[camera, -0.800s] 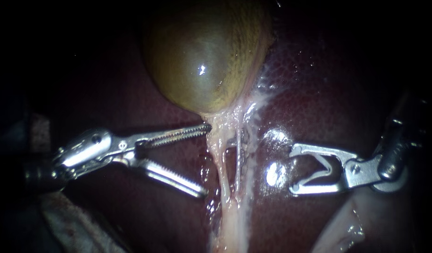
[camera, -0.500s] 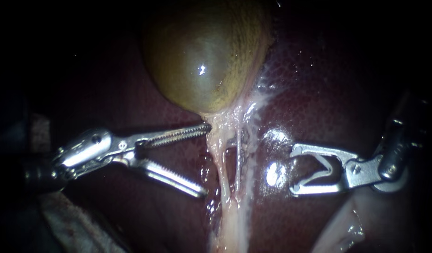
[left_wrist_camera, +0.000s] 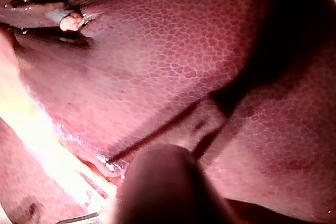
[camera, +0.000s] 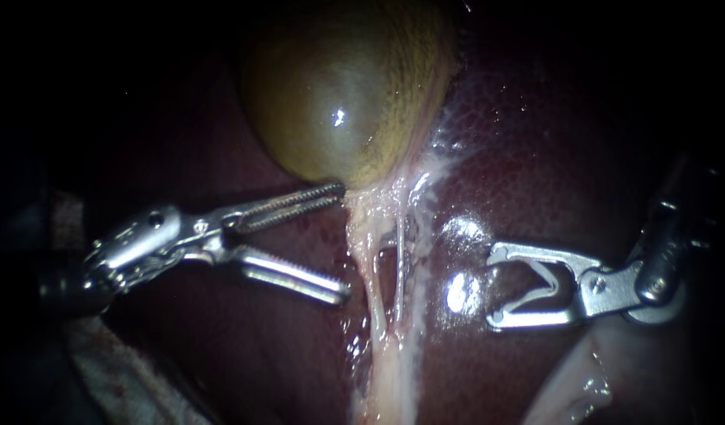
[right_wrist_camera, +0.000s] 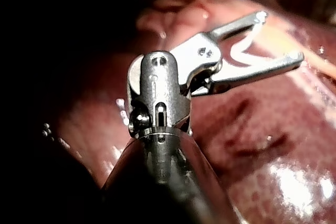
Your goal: Grabbing gallbladder
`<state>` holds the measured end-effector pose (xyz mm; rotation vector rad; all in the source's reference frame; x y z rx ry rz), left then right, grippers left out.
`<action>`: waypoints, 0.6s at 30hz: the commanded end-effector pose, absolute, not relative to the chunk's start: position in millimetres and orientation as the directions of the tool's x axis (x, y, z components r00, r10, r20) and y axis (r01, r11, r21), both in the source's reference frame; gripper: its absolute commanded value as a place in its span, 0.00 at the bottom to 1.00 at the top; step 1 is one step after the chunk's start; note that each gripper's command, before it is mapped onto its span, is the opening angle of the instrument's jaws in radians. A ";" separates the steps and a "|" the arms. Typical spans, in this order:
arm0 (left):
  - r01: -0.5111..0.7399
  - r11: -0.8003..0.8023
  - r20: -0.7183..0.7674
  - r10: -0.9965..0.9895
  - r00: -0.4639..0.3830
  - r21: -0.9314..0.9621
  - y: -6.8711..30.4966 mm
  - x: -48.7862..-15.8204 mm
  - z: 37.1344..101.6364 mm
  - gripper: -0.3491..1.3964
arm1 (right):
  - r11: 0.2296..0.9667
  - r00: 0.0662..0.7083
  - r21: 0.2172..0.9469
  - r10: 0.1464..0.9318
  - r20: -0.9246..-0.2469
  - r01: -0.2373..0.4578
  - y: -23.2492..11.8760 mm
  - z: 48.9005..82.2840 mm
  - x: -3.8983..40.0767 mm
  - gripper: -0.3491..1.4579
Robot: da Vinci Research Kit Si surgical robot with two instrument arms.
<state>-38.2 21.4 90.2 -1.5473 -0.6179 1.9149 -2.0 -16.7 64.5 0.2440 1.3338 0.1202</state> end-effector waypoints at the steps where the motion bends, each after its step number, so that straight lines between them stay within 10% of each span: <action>1: -0.173 -0.702 -0.688 0.712 -0.141 -0.691 21.4 -38.0 90.3 0.92 | 0.968 0.234 0.244 0.226 -0.946 0.052 -16.7 64.5 -2.0 0.53; 18: -0.302 -0.442 -0.459 0.888 -0.018 -0.844 20.7 -37.3 94.4 0.85 | 0.969 0.239 0.243 0.225 -0.945 0.047 -16.8 64.5 -2.0 0.53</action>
